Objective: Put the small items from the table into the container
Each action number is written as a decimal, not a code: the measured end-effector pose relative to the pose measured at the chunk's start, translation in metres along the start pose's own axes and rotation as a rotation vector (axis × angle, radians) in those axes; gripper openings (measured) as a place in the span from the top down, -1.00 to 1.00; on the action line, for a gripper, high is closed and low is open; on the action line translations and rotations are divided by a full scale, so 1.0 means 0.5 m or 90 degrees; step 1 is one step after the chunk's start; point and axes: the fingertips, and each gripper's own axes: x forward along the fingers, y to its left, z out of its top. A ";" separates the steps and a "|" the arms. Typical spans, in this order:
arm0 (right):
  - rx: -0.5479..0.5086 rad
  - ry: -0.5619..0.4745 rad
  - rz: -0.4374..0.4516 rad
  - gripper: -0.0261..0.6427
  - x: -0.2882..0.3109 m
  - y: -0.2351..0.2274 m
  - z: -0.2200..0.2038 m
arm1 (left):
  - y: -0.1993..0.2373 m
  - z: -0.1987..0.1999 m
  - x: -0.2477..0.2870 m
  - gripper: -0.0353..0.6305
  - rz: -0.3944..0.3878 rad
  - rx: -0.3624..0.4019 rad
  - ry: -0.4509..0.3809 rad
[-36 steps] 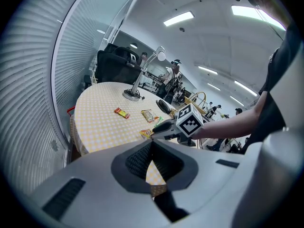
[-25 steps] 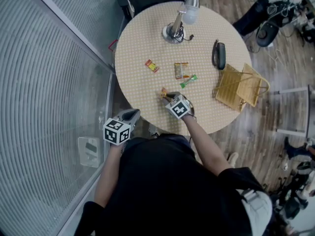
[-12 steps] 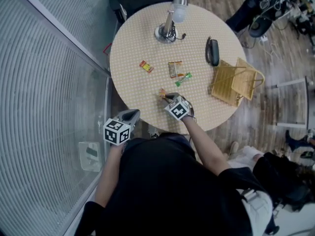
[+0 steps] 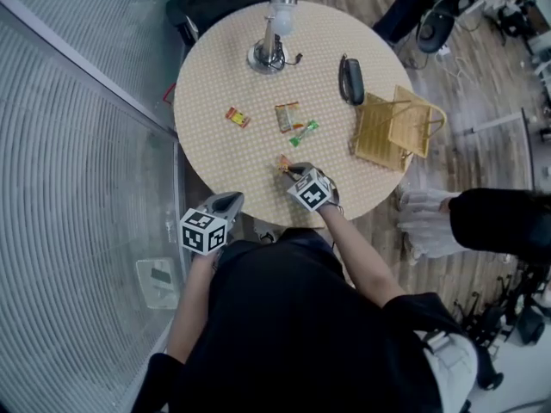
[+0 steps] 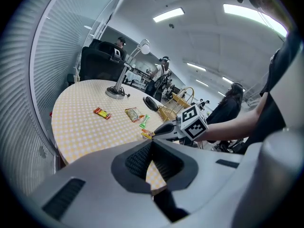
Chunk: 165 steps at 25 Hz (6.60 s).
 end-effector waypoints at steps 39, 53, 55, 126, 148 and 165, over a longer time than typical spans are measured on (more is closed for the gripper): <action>0.053 -0.043 -0.025 0.72 -0.289 -0.308 -0.281 | -0.314 0.052 0.335 0.88 -0.014 -0.009 0.021; 0.090 -0.107 -0.069 0.72 -0.343 -0.444 -0.299 | -0.395 0.059 0.399 0.88 0.016 -0.002 0.022; 0.091 -0.104 -0.083 0.72 -0.346 -0.461 -0.308 | -0.405 0.062 0.403 0.88 0.019 0.002 0.021; -0.040 -0.062 0.115 0.72 -0.301 -0.238 -0.334 | -0.380 0.013 0.300 0.88 0.135 -0.068 -0.061; -0.188 -0.010 0.089 0.71 -0.120 -0.230 -0.052 | -0.172 0.015 0.205 0.88 0.114 -0.139 -0.073; -0.674 0.138 0.028 0.70 0.013 -0.282 0.012 | -0.124 0.015 0.202 0.88 0.122 -0.170 -0.070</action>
